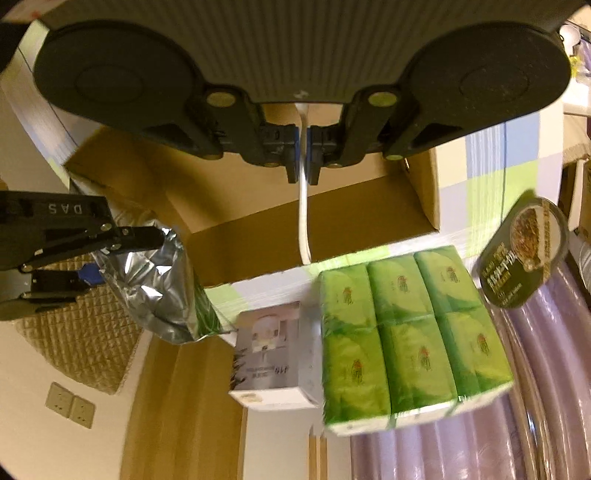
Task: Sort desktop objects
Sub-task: 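Lift and carry the spoon and foil bag over the cardboard box with both tools, then open the left tool dropping the spoon while the right tool releases the foil bag into the box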
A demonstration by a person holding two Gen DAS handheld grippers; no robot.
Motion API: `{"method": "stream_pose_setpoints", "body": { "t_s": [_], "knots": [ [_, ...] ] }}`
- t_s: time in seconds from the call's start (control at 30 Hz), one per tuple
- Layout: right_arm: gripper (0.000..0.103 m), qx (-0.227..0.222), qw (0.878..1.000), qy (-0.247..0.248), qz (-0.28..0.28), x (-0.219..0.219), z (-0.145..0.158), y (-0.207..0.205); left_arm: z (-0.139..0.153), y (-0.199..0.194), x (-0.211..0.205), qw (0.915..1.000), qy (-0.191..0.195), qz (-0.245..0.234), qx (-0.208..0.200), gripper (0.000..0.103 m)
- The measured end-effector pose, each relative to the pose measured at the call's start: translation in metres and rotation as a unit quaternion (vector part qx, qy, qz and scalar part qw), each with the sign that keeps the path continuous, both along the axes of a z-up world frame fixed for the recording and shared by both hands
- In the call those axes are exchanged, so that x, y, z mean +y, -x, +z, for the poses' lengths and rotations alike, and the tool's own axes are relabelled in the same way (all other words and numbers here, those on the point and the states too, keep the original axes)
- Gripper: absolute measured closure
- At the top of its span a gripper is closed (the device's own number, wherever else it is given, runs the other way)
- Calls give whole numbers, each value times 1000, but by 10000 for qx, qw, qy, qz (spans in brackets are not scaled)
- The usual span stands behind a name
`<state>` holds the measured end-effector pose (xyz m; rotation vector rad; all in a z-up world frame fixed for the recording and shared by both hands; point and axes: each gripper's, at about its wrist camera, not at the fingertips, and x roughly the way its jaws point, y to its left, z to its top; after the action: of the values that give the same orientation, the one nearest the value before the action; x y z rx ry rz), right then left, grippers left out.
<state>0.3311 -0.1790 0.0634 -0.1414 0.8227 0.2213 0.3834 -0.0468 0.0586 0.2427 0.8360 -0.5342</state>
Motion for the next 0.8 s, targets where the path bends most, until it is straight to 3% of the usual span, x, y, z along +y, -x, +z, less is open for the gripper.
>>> {"method": "stream_pose_setpoints", "body": {
  "t_s": [0.17, 0.27, 0.33, 0.37, 0.4, 0.47, 0.7, 0.8],
  "knots": [
    [88, 335, 9991, -175, -193, -3, -27, -24, -29, -14, -10, 9998, -83, 2, 171, 102],
    [88, 492, 9986, -111, -152, -1, -43, -30, -44, -18, -14, 9995, -123, -18, 291, 102],
    [88, 465, 9988, -97, -106, -1, -48, -29, -51, -20, -16, 9994, -145, -33, 306, 98],
    [87, 462, 9989, -89, -74, 0, -49, -30, -54, -20, -16, 9994, -151, -27, 302, 91],
    [84, 467, 9988, -105, -41, -1, -49, -29, -56, -20, -16, 9994, -161, -18, 295, 81],
    [78, 442, 9990, -75, -6, 0, -49, -27, -58, -18, -15, 9995, -168, -19, 251, 74],
    [50, 358, 9992, -192, 3, -8, -49, -12, -52, -2, 2, 9999, -86, 109, 90, 67],
    [47, 288, 9994, -194, -9, -11, -42, 1, -44, 11, 12, 9998, 4, 196, 15, 62]
  ]
}}
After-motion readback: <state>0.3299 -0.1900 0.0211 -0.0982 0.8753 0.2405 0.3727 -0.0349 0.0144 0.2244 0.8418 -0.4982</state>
